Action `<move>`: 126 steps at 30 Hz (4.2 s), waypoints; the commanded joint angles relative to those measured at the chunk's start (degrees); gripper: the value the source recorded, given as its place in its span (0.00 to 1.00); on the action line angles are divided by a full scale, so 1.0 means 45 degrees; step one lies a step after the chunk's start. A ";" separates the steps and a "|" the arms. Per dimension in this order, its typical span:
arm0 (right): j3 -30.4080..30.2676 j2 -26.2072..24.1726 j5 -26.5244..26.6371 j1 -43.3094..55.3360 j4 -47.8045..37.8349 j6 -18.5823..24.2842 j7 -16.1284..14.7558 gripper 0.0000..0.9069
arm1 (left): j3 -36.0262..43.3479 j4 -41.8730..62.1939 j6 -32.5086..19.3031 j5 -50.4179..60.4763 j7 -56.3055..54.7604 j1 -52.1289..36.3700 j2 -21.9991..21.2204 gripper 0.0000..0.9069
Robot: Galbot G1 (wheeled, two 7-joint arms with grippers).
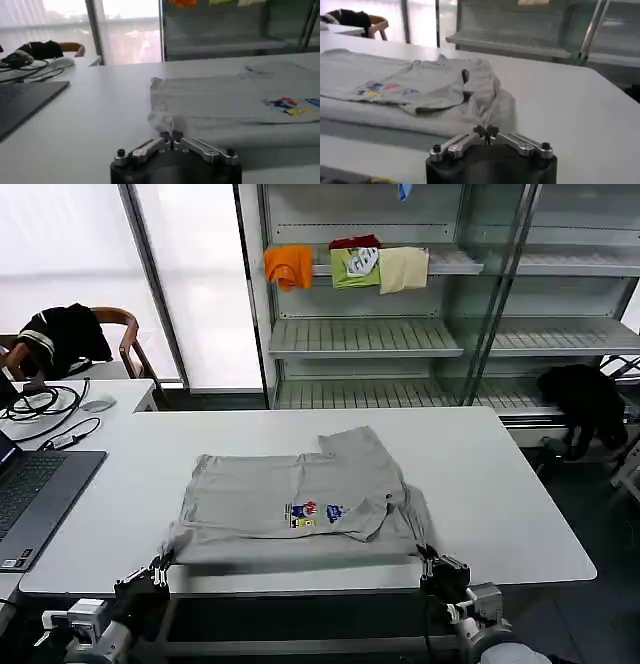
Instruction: Fold and organize the clothes.
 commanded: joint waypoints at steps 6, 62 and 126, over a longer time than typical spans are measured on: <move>0.0571 0.0313 -0.0600 0.0103 0.0767 0.1189 0.0249 1.00 | -0.0088 -0.0333 -0.0639 0.1570 -0.1249 0.0106 -0.0307 1.00; -0.0391 0.3877 -0.2687 1.4023 -1.5818 0.0331 -0.1969 0.00 | 0.3109 1.2180 0.0395 0.3090 0.2481 -1.2340 0.0389 0.01; -0.0426 0.1283 0.1752 0.4150 -0.1913 0.0001 -0.0500 0.00 | 0.0182 0.6598 -0.1202 -0.4217 0.3456 -0.6479 0.1315 0.01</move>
